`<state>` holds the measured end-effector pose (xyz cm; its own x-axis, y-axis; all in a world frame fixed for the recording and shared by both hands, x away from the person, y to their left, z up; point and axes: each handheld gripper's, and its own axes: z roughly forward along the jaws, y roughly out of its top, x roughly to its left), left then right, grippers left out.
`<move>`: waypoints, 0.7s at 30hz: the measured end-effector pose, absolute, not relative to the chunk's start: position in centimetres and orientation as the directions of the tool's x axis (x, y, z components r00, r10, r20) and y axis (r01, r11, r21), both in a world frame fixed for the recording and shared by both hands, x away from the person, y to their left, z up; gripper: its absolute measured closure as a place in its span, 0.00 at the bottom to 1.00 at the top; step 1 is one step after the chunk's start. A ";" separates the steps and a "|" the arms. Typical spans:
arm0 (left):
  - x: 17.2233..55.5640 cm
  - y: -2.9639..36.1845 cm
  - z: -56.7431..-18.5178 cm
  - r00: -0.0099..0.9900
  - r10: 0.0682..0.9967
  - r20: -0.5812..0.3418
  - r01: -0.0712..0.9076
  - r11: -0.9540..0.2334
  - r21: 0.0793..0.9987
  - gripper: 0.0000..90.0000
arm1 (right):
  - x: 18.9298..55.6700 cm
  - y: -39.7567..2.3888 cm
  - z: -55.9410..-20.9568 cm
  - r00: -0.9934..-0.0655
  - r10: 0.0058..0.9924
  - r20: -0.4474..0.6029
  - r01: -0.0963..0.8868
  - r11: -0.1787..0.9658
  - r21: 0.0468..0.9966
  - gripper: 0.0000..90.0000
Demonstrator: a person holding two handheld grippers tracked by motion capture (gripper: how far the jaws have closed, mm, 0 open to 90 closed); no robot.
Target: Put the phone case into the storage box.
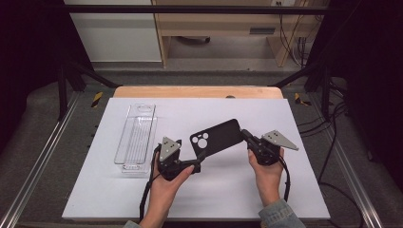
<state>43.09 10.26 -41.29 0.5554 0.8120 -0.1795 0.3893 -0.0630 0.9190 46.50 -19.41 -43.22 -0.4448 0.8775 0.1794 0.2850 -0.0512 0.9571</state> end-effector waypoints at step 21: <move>43.1 10.2 -41.3 0.562 0.798 -0.219 0.415 -0.042 0.909 0.29 | 46.5 -19.3 -43.3 -0.445 0.880 0.168 0.279 -0.043 0.959 0.99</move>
